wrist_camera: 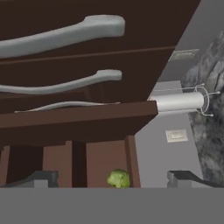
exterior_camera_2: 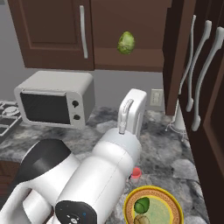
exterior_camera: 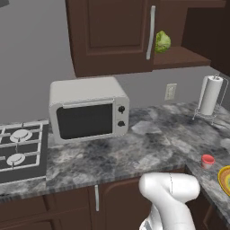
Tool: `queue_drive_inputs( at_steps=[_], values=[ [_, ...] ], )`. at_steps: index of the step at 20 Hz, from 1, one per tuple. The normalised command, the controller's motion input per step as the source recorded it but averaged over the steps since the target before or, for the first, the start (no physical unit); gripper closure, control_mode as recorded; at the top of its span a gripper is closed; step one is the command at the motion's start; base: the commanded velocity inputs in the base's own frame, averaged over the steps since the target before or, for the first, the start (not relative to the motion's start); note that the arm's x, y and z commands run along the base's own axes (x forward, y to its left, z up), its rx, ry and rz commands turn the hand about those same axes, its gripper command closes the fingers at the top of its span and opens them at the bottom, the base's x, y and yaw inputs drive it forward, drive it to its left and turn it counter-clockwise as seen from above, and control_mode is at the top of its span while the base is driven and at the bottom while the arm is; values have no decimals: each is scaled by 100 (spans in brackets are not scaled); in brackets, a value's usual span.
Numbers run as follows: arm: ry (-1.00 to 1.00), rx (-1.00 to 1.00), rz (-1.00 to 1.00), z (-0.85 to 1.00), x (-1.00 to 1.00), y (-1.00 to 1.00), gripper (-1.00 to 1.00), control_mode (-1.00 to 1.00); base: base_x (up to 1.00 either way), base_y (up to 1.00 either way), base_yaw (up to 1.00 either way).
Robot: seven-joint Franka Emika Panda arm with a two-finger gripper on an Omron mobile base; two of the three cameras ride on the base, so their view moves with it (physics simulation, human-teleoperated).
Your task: Pick the avocado and bread from the counter and place them on the plate. Then pick the jam from the cabinet and place it next to the plate. Lastly close the cabinet door.
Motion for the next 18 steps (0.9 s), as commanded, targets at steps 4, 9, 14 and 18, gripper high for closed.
queue_drive_inputs(
  at_steps=[4,9,14,18],
  values=[
    [0,0,0,-7,19,-13,-100,-100,0,0,0],
    [0,0,0,-5,20,-5,-100,-100,0,0,0],
    [0,0,0,0,15,-18,-100,-100,0,0,0],
    [0,0,0,-2,17,-13,-100,-100,0,0,0]
  ],
)
